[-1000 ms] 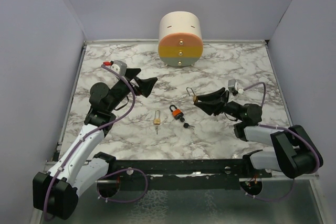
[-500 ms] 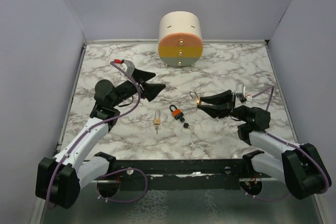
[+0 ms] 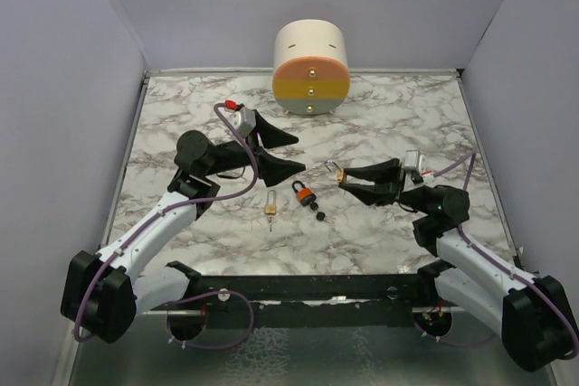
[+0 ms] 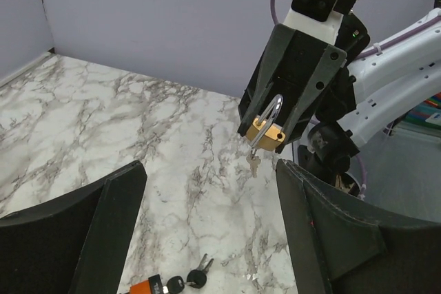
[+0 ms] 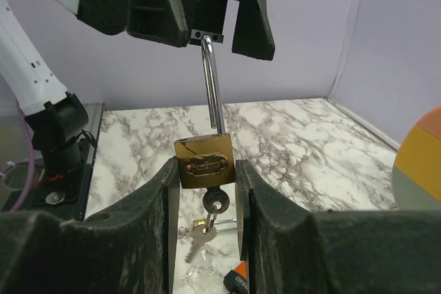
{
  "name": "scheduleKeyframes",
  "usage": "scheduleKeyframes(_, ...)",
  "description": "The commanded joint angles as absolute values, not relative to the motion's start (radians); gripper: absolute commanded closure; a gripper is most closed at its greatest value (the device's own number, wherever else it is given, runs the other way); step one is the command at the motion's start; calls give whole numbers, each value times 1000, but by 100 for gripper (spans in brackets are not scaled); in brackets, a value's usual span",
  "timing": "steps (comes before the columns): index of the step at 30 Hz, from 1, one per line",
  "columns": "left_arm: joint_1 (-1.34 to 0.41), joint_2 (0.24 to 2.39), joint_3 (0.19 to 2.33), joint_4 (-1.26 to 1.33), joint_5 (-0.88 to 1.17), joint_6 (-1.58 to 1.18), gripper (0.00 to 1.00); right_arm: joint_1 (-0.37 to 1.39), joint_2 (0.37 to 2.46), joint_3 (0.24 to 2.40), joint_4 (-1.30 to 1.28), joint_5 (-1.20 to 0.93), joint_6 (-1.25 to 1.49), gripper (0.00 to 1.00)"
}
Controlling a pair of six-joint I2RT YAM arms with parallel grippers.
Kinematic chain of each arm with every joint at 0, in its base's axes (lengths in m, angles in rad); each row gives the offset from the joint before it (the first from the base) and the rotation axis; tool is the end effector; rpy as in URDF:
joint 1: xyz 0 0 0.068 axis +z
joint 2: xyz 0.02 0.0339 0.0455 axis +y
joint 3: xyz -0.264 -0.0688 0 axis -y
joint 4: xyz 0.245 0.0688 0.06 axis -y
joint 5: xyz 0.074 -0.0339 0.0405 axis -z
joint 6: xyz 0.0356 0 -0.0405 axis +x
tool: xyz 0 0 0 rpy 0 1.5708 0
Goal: Lock with the key
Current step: Lock the lock.
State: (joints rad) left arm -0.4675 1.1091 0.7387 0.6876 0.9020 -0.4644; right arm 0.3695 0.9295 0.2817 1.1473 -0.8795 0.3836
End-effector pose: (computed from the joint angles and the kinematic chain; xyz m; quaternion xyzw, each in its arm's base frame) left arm 0.2050 -0.1348 0.3471 0.3538 0.5274 -0.5559 0.5364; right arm 0.1566 0.0900 0.2714 -0.3628 0.4644 0.4882 0.6437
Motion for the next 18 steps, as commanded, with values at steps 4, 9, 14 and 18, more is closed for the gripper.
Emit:
scheduleKeyframes(4,-479,1131,782,724,935,-458,21,377,893,314,1047,-825,311,99)
scheduleKeyframes(9,-499,1169,816,726,950,-464,27,378,906,316,1052,-822,312,99)
scheduleKeyframes(14,-525,1198,829,724,951,-463,35,381,896,316,1040,-792,306,99)
scheduleKeyframes(18,-543,1221,829,725,948,-456,47,385,894,322,1038,-771,307,99)
